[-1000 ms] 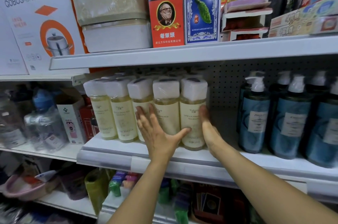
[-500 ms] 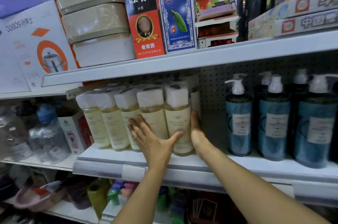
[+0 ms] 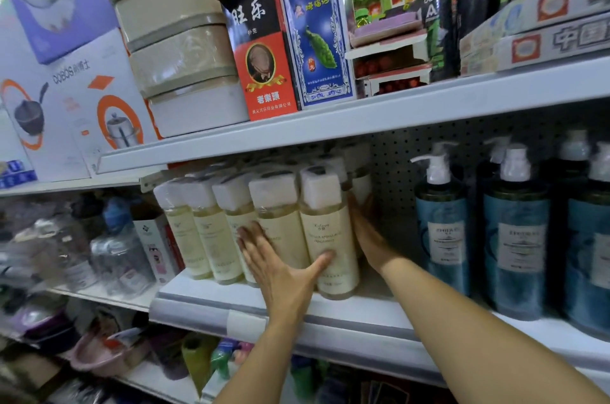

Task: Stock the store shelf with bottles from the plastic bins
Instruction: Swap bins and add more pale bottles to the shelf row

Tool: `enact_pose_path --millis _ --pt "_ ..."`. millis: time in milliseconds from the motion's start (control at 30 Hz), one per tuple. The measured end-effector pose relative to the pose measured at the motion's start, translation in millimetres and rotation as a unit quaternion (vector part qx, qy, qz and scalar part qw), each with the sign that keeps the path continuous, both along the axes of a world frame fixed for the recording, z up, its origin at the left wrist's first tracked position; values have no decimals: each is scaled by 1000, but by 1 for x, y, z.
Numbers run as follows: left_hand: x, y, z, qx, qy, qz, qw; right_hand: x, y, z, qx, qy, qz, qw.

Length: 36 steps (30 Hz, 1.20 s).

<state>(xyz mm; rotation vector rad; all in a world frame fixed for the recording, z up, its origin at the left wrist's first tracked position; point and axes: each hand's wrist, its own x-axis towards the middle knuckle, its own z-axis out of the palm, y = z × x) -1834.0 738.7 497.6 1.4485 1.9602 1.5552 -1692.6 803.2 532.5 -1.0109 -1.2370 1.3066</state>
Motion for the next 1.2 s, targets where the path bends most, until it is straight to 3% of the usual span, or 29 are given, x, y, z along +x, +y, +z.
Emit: enact_pose_path --millis 133,433,600,767,1000,1200 --pt "-1 3 0 -1 -7 -4 1000 1 12 -2 28 -30 -43 998" --pt "-2 1 0 -2 -5 -8 1000 5 3 5 -38 -98 -40 994" --pt "-3 -2 2 11 -4 -12 1000 -24 -5 -7 -75 40 -48 995" --pt "-10 0 -1 17 -1 -29 999 -41 -30 -13 -136 45 -100 985" --pt "-45 0 -15 108 70 2 992 -54 -56 -23 49 -62 -174 982" --pt "-89 4 -19 158 125 -60 978 -64 -47 -38 97 -66 -252 961"
